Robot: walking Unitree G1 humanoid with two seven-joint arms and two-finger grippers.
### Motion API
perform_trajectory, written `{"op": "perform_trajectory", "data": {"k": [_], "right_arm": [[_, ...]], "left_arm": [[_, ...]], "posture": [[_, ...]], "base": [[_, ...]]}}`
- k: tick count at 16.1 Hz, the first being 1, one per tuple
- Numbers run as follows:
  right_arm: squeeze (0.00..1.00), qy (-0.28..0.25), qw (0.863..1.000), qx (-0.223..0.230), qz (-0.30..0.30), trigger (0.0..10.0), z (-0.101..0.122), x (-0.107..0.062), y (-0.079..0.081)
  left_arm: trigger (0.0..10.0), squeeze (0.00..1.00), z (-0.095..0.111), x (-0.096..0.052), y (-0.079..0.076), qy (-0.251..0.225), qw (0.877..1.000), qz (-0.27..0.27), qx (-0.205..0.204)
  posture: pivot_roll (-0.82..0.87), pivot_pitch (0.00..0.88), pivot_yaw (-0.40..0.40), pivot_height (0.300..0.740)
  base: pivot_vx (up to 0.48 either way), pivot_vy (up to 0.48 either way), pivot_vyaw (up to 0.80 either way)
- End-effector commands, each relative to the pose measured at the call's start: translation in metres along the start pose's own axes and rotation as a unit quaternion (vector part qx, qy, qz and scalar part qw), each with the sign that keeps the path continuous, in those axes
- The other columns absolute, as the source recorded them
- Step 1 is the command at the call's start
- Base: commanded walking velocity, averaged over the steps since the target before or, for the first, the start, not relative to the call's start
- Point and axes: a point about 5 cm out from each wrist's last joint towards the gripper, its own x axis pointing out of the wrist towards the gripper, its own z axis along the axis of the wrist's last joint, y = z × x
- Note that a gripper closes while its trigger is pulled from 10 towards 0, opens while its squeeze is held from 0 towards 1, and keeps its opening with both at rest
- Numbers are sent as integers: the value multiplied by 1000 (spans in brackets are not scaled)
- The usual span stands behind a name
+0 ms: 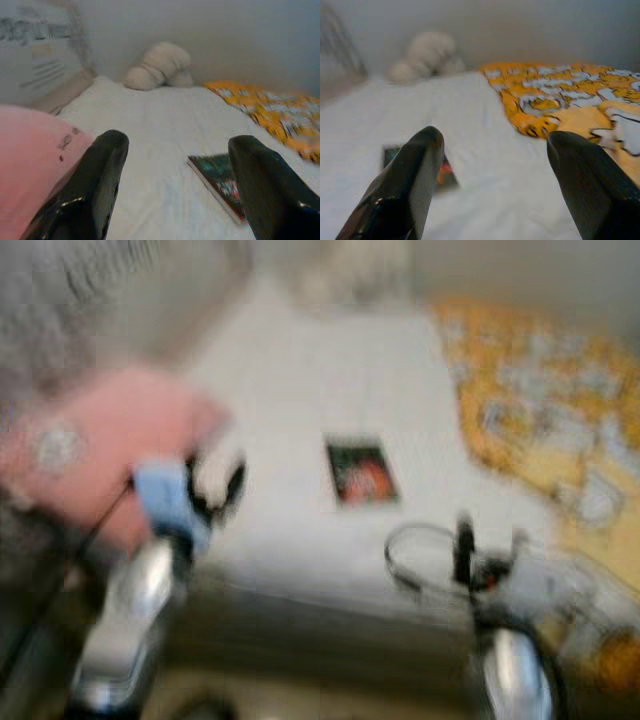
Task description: Clean up the room
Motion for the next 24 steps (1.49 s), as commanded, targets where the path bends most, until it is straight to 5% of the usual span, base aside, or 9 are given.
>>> {"op": "perform_trajectory", "data": {"k": [1,5,14,18,24], "right_arm": [[0,25,1000,-9,-9,10000,-11,-1,-2],[0,28,1000,-5,1,10000,-12,10,14],[0,31,999,-32,17,10000,-17,13,20],[0,31,997,-45,61,10000,-19,15,36],[0,44,994,-63,83,10000,-21,10,43]], "left_arm": [[10000,0,5,8,-8,-9,1000,-21,13],[10000,0,6,19,-3,-11,1000,-12,8],[10000,0,0,30,-6,-5,999,-32,5],[10000,0,-19,40,24,51,998,37,-6],[10000,0,-16,59,31,49,998,40,7]], "posture": [[10,0,-42,740],[13,0,-32,740],[-16,0,-6,740],[-20,0,-5,740],[-36,0,-14,740]], "base": [[326,-349,0],[369,-303,0],[381,-287,0],[422,88,0],[264,371,-131]]}}
